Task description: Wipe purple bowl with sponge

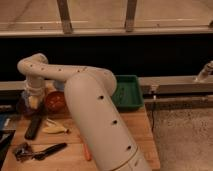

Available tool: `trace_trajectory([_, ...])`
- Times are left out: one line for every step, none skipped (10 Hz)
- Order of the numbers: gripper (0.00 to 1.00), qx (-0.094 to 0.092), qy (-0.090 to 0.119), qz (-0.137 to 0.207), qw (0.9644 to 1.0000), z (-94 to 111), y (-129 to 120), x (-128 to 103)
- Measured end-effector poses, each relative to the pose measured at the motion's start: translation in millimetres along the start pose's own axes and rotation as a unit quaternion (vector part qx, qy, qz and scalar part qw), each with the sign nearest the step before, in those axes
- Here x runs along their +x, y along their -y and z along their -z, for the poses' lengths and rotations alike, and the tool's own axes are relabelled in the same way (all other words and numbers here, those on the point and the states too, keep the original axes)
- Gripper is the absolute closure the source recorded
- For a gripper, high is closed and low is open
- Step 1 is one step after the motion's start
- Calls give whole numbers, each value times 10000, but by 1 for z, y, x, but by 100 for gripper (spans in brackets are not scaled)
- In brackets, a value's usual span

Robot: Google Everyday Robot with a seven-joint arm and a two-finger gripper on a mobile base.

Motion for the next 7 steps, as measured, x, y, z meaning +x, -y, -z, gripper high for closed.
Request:
trace_trajectory([100, 39, 20, 27, 10000, 1, 8, -4])
trace_trajectory([100, 52, 29, 79, 10000, 0, 11, -11])
trace_trajectory([100, 59, 48, 190, 9998, 0, 12, -24])
trace_trajectory([100, 75, 55, 357, 9993, 1, 11, -37])
trace_trajectory([100, 82, 46, 461, 9989, 1, 8, -43])
trace_trajectory([100, 93, 26, 569, 9983, 2, 2, -48])
trace_trajectory([100, 106, -2, 694, 9975, 2, -10, -54])
